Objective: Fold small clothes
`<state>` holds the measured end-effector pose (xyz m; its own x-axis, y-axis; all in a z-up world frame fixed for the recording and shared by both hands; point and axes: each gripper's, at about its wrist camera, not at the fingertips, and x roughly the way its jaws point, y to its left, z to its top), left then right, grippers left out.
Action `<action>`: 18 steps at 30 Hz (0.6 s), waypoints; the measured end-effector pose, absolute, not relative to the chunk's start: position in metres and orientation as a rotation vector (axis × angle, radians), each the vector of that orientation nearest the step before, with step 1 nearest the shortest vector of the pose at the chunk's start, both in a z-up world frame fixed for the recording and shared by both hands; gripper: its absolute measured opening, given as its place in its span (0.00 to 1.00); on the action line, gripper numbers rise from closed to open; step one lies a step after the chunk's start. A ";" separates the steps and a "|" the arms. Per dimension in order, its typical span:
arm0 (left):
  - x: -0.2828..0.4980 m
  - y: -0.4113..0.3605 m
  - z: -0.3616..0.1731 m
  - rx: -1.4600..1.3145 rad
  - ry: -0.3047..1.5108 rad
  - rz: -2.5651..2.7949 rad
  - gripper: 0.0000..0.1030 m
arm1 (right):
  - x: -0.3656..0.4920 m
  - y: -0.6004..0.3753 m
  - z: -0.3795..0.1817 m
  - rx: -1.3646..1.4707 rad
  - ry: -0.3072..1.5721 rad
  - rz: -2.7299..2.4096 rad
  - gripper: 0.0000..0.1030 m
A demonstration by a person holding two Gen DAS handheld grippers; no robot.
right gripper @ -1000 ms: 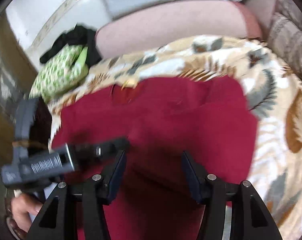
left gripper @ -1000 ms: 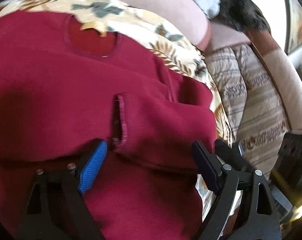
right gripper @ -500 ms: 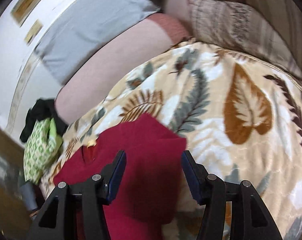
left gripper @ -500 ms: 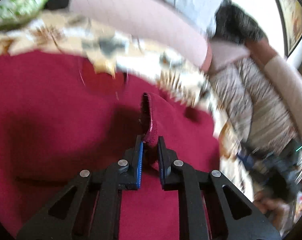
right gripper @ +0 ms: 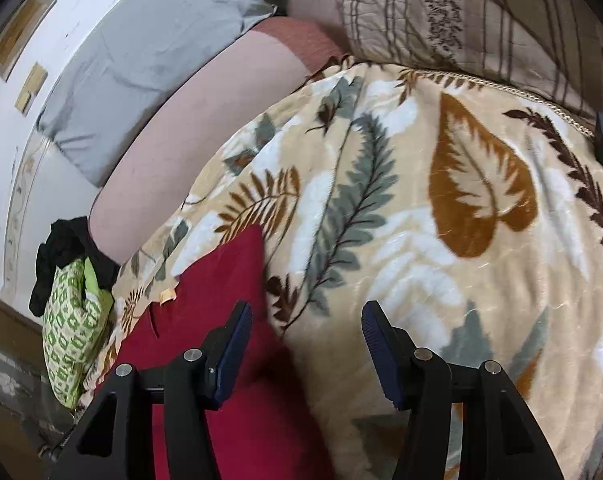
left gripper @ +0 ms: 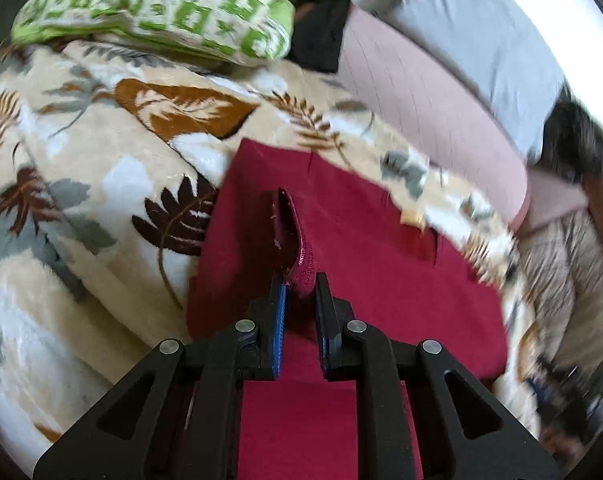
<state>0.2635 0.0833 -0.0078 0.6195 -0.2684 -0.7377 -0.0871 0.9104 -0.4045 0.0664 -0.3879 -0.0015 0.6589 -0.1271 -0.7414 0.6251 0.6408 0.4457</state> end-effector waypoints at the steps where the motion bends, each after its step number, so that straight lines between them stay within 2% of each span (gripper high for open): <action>1: 0.263 0.083 -0.011 -0.401 0.916 -0.108 0.15 | 0.068 -0.385 -0.003 0.759 0.737 -0.474 0.53; 3: 0.266 0.085 -0.019 -0.374 0.962 -0.093 0.26 | 0.072 -0.380 -0.004 0.750 0.745 -0.469 0.53; 6: 0.259 0.099 -0.015 -0.433 0.978 -0.044 0.26 | 0.082 -0.369 -0.003 0.692 0.752 -0.460 0.53; 12: 0.241 0.113 0.027 -0.444 0.721 0.035 0.26 | 0.135 -0.305 0.002 0.291 0.802 -0.255 0.53; 14: 0.258 0.089 0.023 -0.371 0.737 -0.093 0.26 | 0.149 -0.289 -0.007 0.197 0.822 -0.200 0.52; 16: 0.273 0.071 0.011 -0.295 0.778 -0.140 0.26 | 0.158 -0.290 -0.017 0.198 0.850 -0.175 0.47; 18: 0.293 0.065 -0.018 -0.237 0.889 -0.108 0.26 | 0.168 -0.303 -0.040 0.205 0.928 -0.204 0.47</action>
